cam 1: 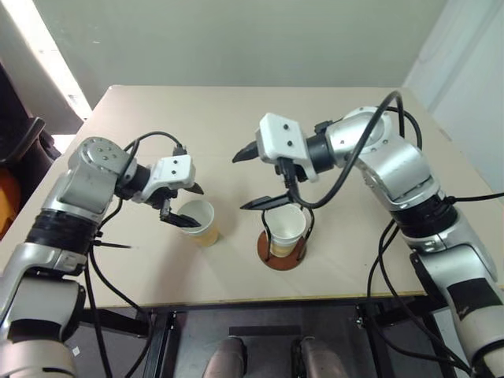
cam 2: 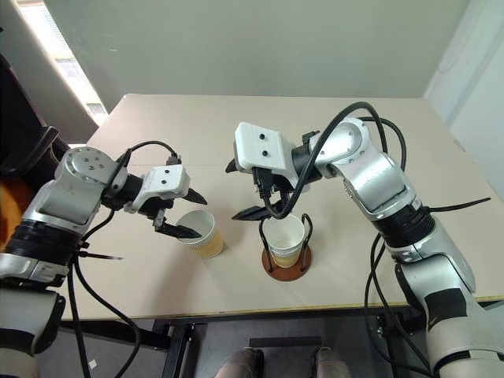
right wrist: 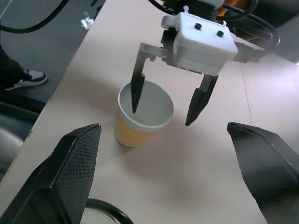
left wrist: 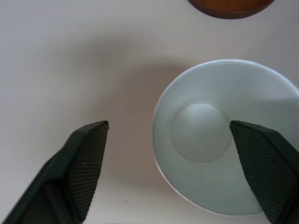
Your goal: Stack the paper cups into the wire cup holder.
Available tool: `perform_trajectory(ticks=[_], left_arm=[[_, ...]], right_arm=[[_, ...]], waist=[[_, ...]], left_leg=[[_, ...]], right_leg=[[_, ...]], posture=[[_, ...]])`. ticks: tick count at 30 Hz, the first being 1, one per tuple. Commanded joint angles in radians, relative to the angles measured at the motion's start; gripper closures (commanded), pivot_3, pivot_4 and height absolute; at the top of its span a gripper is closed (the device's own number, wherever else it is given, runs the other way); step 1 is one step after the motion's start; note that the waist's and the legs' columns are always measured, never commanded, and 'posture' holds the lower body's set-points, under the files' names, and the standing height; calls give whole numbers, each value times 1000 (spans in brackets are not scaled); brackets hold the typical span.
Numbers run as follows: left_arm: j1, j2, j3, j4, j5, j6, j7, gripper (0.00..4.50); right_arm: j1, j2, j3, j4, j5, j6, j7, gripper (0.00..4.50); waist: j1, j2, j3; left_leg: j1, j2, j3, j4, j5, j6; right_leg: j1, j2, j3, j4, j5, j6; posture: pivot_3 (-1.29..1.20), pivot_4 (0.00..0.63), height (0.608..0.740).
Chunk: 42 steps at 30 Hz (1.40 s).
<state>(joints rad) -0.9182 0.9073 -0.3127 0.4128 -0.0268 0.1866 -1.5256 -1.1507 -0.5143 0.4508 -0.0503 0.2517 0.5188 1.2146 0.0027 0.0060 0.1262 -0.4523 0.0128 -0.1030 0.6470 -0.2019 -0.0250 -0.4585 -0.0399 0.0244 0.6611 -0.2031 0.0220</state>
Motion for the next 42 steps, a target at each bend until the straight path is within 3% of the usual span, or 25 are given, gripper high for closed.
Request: perform_trajectory(ticks=[1,7,10,14,19,27,34,42], left_arm=[[-39,-12,16,8,-1,-15,-32,1276],[-50,-23,29,17,-4,-22,-62,3556],[-56,-22,41,28,-27,-17,-83,4467],[-76,1,29,25,-86,-15,-89,4467],[-170,42,-1,-24,-269,41,-89,4467],[-446,43,-93,-14,-558,109,-89,4467],[-699,-116,-339,156,-636,13,-89,4467],[-762,-250,-530,247,-645,-98,-89,4467]], right_arm=[[0,-24,-29,-51,-7,2,24,0],[22,-55,-23,-66,-27,-12,51,0],[23,-56,-28,-61,-35,-18,53,0],[44,-109,-49,-95,-9,-25,119,0],[112,-305,-145,-114,71,-22,280,0],[298,-559,-347,7,67,-33,277,0],[435,-633,-455,-45,114,19,249,0],[537,-685,-619,-203,265,123,230,0]], waist=[[0,0,0],[0,0,0],[0,0,0],[1,0,0],[14,-1,0],[18,-1,0],[18,0,1],[18,1,2]], left_leg=[[0,0,0,0,0,0],[0,0,0,0,0,0],[0,0,0,0,0,0],[0,0,0,0,0,0],[-3,-1,0,2,0,0],[-1,-1,2,1,0,3],[-1,-1,4,4,0,6],[-4,-1,10,17,-5,14]], right_leg=[[0,0,0,0,0,0],[0,0,0,0,3,4],[0,0,0,0,3,5],[0,0,0,0,3,5],[1,0,0,-3,3,5],[8,0,2,-16,10,15],[10,-1,4,-17,12,20],[13,-1,7,-18,12,31]], posture=[[0,150,740],[0,150,740],[0,150,740],[0,150,740],[0,150,740],[0,150,740],[0,150,740],[0,150,740]])
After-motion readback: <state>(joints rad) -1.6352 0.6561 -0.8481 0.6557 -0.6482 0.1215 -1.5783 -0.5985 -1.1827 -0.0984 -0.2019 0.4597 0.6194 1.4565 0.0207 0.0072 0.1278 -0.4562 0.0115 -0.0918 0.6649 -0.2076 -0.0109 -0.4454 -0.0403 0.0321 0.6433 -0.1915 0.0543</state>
